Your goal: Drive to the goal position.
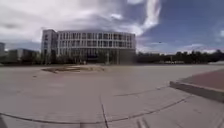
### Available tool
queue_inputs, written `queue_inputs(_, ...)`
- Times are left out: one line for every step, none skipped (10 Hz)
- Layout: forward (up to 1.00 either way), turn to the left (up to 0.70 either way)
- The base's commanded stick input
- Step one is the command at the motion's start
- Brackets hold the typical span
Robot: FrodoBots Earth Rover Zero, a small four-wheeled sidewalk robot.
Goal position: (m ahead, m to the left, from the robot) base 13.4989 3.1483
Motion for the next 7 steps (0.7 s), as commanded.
queue_inputs(1.0, 0.0)
queue_inputs(1.0, 0.0)
queue_inputs(1.0, -0.33)
queue_inputs(1.0, -0.37)
queue_inputs(1.0, -0.24)
queue_inputs(1.0, 0.0)
queue_inputs(1.0, 0.0)
